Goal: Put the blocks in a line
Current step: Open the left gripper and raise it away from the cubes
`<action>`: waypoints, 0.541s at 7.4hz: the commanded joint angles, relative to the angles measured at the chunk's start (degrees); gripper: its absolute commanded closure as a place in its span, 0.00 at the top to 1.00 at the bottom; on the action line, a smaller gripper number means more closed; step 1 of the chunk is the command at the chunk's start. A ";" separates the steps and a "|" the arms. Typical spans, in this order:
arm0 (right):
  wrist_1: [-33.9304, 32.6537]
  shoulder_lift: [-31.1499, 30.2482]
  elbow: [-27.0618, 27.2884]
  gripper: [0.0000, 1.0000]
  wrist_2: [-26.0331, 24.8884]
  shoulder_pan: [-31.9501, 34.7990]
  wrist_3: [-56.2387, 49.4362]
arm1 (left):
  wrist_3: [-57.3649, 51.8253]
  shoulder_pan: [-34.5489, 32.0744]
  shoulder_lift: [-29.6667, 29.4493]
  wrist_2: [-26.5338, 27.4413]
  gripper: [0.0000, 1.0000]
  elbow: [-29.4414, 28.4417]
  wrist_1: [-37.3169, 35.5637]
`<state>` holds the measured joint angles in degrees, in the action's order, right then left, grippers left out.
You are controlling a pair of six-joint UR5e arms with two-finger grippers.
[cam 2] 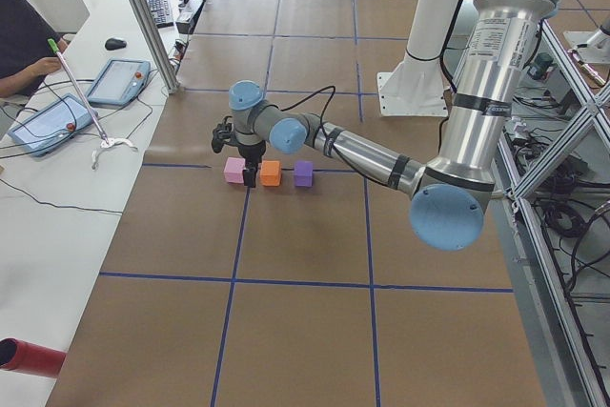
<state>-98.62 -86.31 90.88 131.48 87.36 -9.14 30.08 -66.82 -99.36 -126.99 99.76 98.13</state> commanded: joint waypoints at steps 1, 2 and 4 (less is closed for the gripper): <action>0.00 0.00 0.00 1.00 0.00 0.00 0.00 | -5.72 -4.62 7.65 0.08 1.00 1.84 5.71; 0.00 0.00 0.00 1.00 0.00 0.00 0.00 | -5.12 -7.59 10.73 -0.36 1.00 2.10 10.46; 0.00 0.00 0.00 1.00 0.00 0.00 0.00 | -5.82 -13.06 15.06 -3.35 1.00 2.20 11.20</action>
<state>-98.61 -86.31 90.88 131.48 87.36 -9.14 24.60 -76.81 -86.88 -129.13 101.96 108.11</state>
